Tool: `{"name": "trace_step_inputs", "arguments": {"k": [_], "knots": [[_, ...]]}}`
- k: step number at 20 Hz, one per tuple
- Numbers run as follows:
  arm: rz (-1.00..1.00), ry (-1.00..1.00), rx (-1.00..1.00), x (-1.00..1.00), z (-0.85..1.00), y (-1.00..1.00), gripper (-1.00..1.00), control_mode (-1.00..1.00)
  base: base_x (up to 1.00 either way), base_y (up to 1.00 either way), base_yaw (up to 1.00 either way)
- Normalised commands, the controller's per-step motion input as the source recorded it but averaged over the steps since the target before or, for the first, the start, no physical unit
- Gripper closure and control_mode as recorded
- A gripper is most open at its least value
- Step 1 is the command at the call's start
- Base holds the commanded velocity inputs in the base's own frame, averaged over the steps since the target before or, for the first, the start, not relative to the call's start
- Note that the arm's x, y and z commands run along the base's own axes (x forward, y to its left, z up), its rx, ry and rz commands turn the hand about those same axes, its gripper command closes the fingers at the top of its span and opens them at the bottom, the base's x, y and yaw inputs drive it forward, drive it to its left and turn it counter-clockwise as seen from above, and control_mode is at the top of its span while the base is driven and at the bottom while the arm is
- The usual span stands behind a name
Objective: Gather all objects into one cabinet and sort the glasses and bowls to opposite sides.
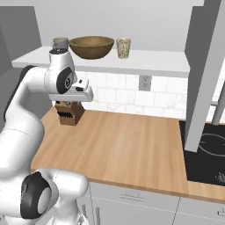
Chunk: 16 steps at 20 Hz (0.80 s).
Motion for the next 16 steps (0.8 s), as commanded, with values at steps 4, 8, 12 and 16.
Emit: {"name": "trace_step_inputs", "arguments": {"k": [4, 8, 12, 16], "knots": [[0.0, -0.04, 0.0, -0.65, 0.0, 0.0, -1.0, -1.0, 0.0, 0.0, 0.0], [0.0, -0.21, 0.0, -1.0, 0.15, -0.06, -1.0, -1.0, 0.0, 0.0, 0.0], [0.0, -0.19, 0.01, -1.0, 0.32, -0.15, -1.0, -1.0, 0.0, 0.0, 0.0], [-0.03, -0.16, 0.07, -0.93, 0.29, -0.09, -1.0, -1.0, 0.0, 0.0, 0.0]]}}
